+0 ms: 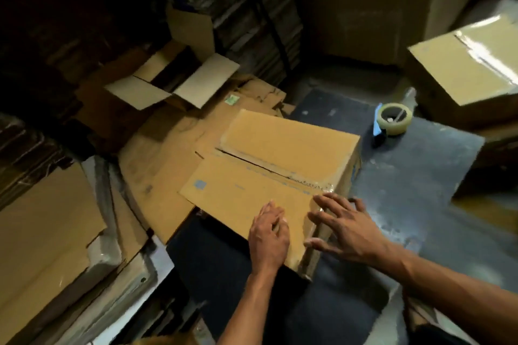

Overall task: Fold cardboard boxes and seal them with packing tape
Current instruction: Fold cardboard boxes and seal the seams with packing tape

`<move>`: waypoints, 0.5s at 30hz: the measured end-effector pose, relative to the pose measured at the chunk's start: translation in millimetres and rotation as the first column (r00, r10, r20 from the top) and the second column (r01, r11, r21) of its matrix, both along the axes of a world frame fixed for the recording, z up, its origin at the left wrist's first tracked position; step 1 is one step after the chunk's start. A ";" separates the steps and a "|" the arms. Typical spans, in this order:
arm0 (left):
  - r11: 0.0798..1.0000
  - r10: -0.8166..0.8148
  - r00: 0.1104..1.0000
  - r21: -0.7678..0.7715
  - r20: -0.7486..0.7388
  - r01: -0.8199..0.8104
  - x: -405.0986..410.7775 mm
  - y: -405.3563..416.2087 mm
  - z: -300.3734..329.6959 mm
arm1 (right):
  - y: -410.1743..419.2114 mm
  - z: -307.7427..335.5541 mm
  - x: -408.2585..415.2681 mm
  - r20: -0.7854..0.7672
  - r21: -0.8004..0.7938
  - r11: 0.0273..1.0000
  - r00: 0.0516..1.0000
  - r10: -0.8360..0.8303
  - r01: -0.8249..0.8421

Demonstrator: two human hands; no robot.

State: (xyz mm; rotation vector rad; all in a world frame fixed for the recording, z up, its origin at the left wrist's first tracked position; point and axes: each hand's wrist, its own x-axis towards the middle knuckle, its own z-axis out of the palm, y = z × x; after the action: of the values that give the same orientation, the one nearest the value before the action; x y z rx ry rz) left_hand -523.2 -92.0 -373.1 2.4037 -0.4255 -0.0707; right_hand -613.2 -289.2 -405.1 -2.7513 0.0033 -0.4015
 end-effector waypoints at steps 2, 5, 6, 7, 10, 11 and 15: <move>0.984 0.172 0.984 -0.039 -0.053 -0.175 3.0 4.2 7.6 | -12.8 23.2 26.2 0.008 0.036 0.998 0.999 -0.049 0.049; 0.895 0.431 0.893 -0.060 -0.131 -0.441 15.7 8.6 17.0 | -41.0 56.0 81.1 -0.119 0.035 0.997 0.991 -0.063 0.067; 0.853 0.503 0.852 -0.078 -0.146 -0.517 21.5 8.8 19.3 | -51.4 64.0 101.6 -0.166 0.018 0.998 0.984 -0.057 0.061; 0.810 0.561 0.812 -0.094 -0.163 -0.579 27.6 8.5 20.3 | -61.9 69.3 122.7 -0.204 0.018 0.998 0.978 -0.049 0.053; 0.686 0.693 0.686 -0.090 -0.222 -0.722 45.3 3.0 20.7 | -92.8 72.8 184.3 -0.336 0.102 0.993 0.942 -0.025 0.062; 0.636 0.725 0.634 -0.091 -0.268 -0.766 51.0 -0.2 20.3 | -103.1 71.1 204.0 -0.375 0.126 0.989 0.927 -0.025 0.078; 0.435 0.758 0.468 -0.184 -0.454 -0.882 74.2 -15.3 28.6 | -123.7 76.7 263.8 -0.555 0.223 0.965 0.832 0.010 0.137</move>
State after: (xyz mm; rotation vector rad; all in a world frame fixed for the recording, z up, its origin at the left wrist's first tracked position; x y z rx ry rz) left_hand -449.0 -107.3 -344.4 1.8728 0.8813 0.0891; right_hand -349.4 -412.9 -328.4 -2.5120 0.2763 0.3725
